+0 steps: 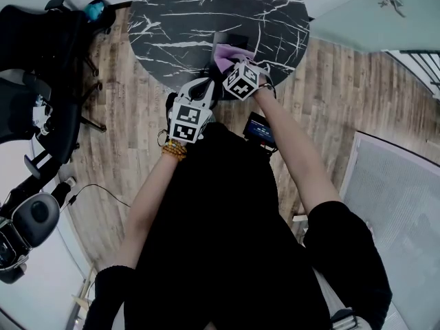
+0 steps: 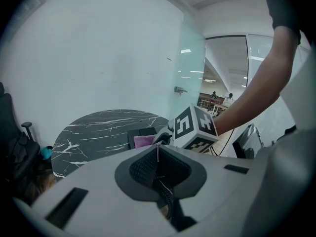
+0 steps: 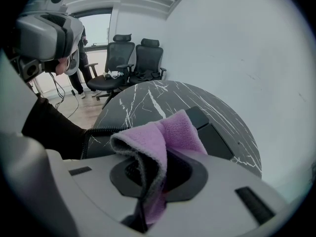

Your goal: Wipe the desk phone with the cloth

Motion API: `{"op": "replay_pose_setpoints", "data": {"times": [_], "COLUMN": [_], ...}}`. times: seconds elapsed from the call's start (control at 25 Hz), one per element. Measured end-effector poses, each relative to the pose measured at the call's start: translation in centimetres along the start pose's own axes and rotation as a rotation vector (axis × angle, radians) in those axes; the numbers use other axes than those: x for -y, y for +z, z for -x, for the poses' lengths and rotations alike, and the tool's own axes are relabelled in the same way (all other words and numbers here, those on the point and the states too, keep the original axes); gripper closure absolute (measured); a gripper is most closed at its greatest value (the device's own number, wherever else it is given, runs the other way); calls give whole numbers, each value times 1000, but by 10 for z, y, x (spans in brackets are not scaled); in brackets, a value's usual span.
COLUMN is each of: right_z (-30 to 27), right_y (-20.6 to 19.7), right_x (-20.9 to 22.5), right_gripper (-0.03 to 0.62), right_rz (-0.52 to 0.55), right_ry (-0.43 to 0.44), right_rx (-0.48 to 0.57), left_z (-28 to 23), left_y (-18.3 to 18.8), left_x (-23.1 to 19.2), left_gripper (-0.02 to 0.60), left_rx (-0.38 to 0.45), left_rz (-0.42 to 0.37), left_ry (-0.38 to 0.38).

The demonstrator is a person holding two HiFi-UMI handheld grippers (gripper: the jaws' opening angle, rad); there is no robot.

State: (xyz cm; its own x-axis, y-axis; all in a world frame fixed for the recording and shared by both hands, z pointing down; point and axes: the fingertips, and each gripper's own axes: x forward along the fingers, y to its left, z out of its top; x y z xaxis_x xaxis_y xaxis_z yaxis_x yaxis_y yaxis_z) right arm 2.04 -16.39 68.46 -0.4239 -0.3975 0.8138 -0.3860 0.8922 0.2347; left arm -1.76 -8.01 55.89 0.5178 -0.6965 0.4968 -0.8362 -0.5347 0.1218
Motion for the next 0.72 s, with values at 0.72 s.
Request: {"op": "replay_pose_setpoints", "data": {"times": [0.72], "right_z": [0], "right_y": [-4], "right_x": [-13], "right_gripper": [536], "right_rz": [4], "right_ry": [13], "right_rx": [2], "left_z": [0], "left_y": [-1], "left_x": [0], "left_gripper": [561], "left_rx": [10], "left_rz": [7], "left_ry": [-1]}}
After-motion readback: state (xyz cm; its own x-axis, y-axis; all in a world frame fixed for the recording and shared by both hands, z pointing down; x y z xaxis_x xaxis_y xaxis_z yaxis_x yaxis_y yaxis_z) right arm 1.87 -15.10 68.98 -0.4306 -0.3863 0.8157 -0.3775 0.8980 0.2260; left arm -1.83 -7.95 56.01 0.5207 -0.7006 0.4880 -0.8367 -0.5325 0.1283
